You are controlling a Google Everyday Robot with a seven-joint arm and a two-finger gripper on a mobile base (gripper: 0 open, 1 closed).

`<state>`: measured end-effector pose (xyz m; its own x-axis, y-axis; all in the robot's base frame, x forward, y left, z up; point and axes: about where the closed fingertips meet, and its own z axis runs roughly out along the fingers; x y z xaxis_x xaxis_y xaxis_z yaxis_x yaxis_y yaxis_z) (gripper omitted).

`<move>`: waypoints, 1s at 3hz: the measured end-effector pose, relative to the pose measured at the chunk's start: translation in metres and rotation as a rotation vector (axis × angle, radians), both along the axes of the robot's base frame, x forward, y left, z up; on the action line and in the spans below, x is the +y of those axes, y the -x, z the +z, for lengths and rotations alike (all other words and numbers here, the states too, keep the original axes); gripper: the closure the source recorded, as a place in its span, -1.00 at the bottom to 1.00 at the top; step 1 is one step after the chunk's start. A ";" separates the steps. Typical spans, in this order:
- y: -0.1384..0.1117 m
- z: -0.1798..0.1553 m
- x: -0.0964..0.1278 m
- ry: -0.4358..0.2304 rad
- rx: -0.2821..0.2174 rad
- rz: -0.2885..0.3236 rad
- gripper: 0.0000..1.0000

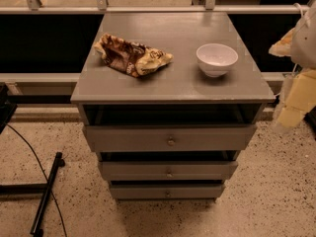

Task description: Open middle drawer

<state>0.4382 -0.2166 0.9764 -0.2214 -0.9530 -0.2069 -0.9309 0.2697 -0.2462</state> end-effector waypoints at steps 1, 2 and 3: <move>0.000 -0.001 0.000 -0.006 0.006 0.008 -1.00; -0.002 -0.008 0.001 -0.035 0.034 0.045 -1.00; 0.016 -0.026 0.023 -0.122 0.018 0.154 -1.00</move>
Offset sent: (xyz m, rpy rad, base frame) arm 0.0015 -0.0004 -0.0199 0.0686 0.0934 0.0899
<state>0.4219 -0.1935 0.9503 -0.0797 -0.9438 -0.3207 -0.9673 0.1509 -0.2037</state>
